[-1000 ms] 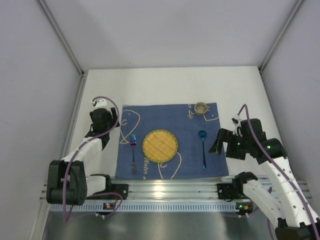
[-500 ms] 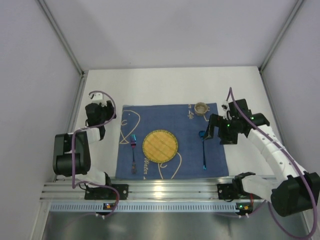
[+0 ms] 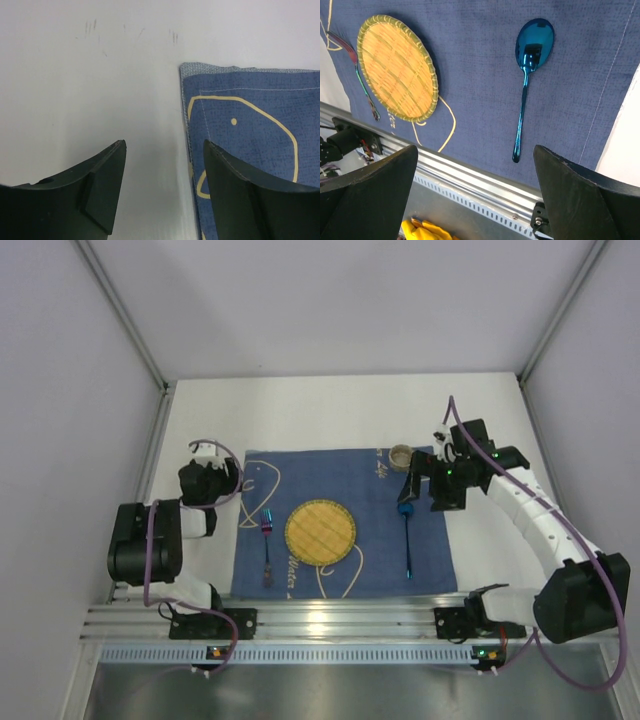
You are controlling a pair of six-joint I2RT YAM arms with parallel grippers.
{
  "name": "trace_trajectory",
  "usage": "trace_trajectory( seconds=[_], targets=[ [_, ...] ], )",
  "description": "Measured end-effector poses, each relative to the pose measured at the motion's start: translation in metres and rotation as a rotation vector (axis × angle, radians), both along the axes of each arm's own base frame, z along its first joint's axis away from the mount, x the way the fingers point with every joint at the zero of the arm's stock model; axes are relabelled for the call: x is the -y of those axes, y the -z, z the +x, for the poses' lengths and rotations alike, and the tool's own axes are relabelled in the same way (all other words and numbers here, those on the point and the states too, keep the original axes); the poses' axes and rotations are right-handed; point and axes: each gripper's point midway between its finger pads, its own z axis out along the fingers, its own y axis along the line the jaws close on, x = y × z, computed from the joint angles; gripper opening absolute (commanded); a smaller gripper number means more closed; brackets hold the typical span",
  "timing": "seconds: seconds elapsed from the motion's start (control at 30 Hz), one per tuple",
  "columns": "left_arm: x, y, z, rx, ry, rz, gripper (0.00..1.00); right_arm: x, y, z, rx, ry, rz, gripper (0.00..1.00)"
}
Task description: Set the dinner table for one person
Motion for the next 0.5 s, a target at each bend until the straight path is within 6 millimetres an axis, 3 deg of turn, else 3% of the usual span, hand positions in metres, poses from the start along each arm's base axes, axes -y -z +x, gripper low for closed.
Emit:
trace_trajectory(
  seconds=[0.07,0.23,0.3,0.5],
  targets=[
    [0.003,0.002,-0.004,0.013,-0.006,0.026,0.77,-0.001,0.000,-0.001,0.000,-0.006,0.004,1.00],
    [0.007,0.015,-0.022,0.028,-0.061,0.081,0.83,-0.003,-0.005,-0.003,0.017,-0.019,0.010,1.00],
    [0.000,0.010,-0.019,0.047,-0.097,0.099,0.98,-0.004,-0.010,-0.004,0.038,-0.026,0.014,1.00],
    [-0.010,0.000,-0.014,0.091,-0.149,0.119,0.99,-0.008,-0.026,-0.012,0.106,-0.050,0.034,1.00]
  ],
)
